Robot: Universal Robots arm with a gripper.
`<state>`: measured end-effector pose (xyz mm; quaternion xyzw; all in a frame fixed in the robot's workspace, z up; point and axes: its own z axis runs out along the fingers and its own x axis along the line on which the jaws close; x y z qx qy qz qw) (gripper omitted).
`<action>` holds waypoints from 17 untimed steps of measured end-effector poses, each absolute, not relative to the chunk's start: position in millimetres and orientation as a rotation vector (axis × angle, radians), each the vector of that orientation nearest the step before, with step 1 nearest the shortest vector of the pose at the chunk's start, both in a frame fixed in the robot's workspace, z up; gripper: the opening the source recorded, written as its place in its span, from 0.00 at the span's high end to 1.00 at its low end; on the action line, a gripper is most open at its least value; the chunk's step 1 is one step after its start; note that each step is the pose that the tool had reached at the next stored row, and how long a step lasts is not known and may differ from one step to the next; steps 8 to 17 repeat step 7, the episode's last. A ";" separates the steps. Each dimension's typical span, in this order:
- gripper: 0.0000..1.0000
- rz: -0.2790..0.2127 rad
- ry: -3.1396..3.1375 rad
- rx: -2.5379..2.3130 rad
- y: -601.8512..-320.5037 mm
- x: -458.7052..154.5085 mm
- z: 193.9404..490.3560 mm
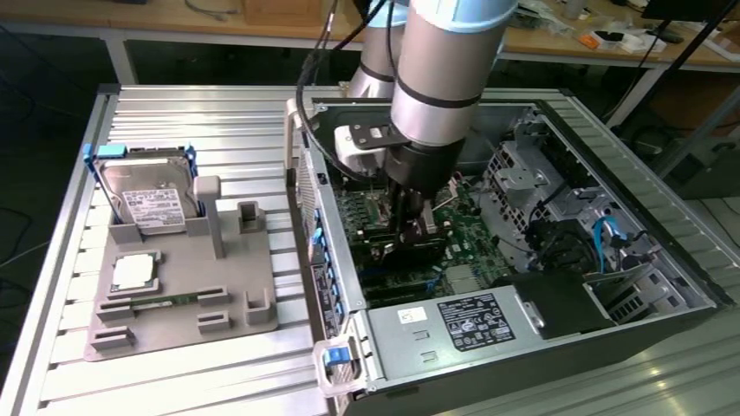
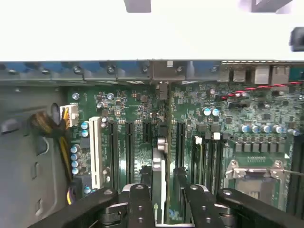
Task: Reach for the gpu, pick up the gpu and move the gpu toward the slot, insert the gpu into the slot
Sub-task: 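Insert the gpu into the slot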
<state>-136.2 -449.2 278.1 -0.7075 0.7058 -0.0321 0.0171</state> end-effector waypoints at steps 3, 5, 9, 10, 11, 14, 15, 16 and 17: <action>0.67 -0.113 2.182 -2.187 -448.4 -136.8 300.3; 0.88 -0.113 2.182 -2.187 -448.4 -136.9 300.4; 0.89 -0.113 2.182 -2.187 -448.4 -136.9 300.4; 0.89 -0.113 2.182 -2.187 -448.4 -136.9 300.4; 0.89 -0.113 2.182 -2.187 -448.4 -136.9 300.4; 0.89 -0.113 2.182 -2.187 -448.4 -136.9 300.4; 0.89 -0.113 2.182 -2.187 -448.4 -136.9 300.4; 0.89 -0.113 2.182 -2.187 -448.4 -136.9 300.4; 0.89 -0.113 2.182 -2.187 -448.4 -136.9 300.4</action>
